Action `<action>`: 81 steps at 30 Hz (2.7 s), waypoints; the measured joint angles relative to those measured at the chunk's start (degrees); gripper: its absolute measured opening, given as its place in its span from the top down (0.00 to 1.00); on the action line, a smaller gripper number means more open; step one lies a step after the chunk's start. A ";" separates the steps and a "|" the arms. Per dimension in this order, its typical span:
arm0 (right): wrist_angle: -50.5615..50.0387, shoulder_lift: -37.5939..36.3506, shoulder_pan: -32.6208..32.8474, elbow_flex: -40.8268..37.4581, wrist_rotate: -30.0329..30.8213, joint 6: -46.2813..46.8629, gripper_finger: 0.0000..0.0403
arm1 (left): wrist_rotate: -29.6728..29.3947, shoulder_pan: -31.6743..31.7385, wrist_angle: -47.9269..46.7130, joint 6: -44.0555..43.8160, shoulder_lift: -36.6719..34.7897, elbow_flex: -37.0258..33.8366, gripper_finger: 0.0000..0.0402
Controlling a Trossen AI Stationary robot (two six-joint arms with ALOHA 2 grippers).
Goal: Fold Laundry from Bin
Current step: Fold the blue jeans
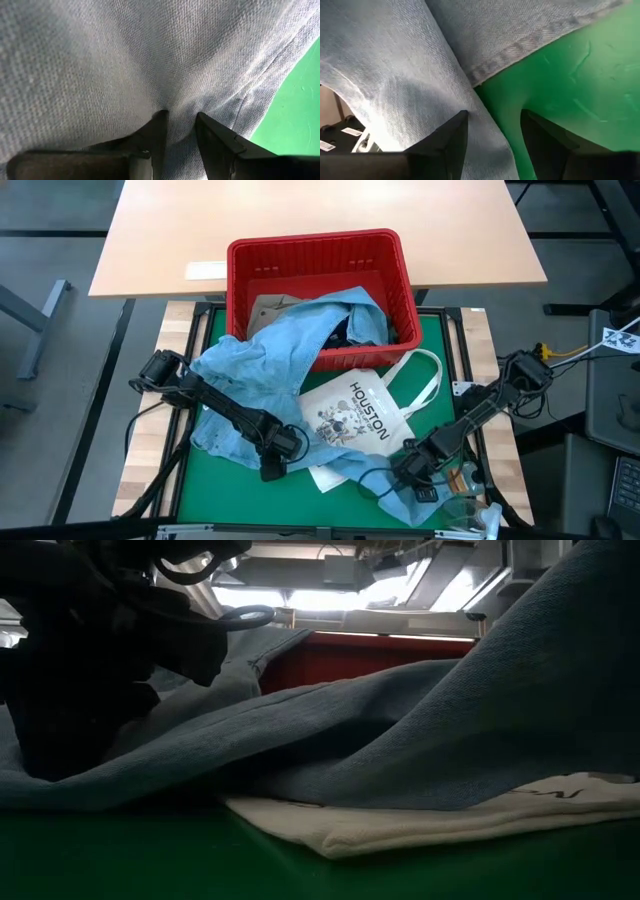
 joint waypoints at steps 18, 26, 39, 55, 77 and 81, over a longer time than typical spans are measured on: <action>7.06 4.50 3.50 0.03 -2.61 0.00 0.61 | -0.11 0.02 0.27 -0.03 0.02 0.04 0.74; -3.07 4.00 1.96 4.82 2.63 -0.71 0.96 | 1.14 0.07 -0.35 0.16 0.04 0.09 0.74; -49.00 -0.42 -2.98 26.54 31.89 -2.77 0.97 | 7.80 -1.67 -4.87 -1.25 0.09 0.09 0.74; -60.78 -10.12 -4.69 27.70 43.09 5.54 0.98 | 11.44 -4.99 -10.76 -6.99 0.20 -0.02 0.74; -53.84 -14.04 -4.66 10.41 11.94 7.00 0.98 | 10.97 -7.30 -11.97 -10.55 0.13 -0.02 0.74; -51.30 -14.03 -4.67 7.83 10.00 7.01 0.98 | 10.70 -7.30 -11.87 -10.55 0.11 -0.02 0.74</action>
